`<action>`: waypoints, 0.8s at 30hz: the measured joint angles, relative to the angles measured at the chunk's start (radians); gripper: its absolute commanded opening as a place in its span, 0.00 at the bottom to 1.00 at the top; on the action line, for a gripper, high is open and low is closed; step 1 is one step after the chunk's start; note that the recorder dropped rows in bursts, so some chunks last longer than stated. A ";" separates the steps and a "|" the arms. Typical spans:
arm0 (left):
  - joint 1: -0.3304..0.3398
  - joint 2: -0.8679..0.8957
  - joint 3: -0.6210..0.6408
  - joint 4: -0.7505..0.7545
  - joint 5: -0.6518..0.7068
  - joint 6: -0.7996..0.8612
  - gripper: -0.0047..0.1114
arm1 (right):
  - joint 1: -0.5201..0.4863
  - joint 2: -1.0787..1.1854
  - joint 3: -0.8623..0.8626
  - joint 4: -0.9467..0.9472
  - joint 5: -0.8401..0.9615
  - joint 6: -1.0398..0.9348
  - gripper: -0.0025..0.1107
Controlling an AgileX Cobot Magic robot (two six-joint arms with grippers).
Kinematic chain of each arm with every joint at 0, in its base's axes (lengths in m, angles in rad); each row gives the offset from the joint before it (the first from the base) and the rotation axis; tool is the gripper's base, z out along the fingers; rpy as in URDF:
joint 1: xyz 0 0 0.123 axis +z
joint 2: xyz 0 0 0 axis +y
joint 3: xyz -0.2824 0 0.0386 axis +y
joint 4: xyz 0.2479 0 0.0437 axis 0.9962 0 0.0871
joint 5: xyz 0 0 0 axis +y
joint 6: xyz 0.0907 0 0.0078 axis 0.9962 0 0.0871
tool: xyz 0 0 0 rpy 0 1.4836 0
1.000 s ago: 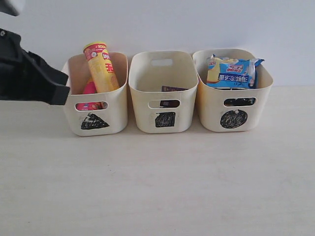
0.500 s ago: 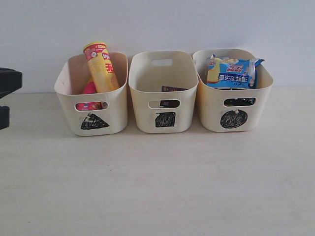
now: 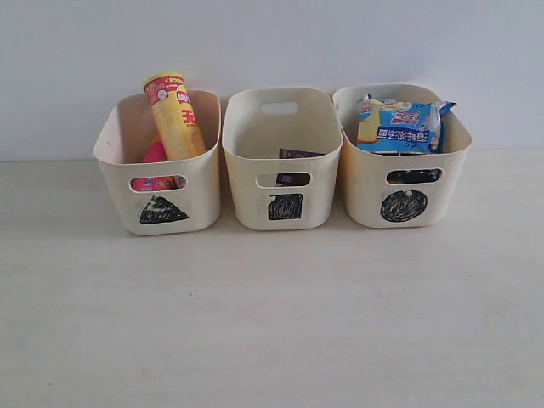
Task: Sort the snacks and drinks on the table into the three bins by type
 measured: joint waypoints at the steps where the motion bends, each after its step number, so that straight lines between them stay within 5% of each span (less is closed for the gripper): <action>1: 0.016 -0.016 0.013 0.000 -0.002 -0.008 0.08 | 0.000 0.000 0.000 0.000 0.000 0.000 0.02; 15: 0.193 -0.251 0.162 0.000 -0.008 -0.058 0.08 | 0.000 0.000 0.000 0.000 0.000 0.000 0.02; 24: 0.206 -0.298 0.231 0.000 -0.008 -0.058 0.08 | 0.000 0.000 0.000 0.000 0.000 0.000 0.02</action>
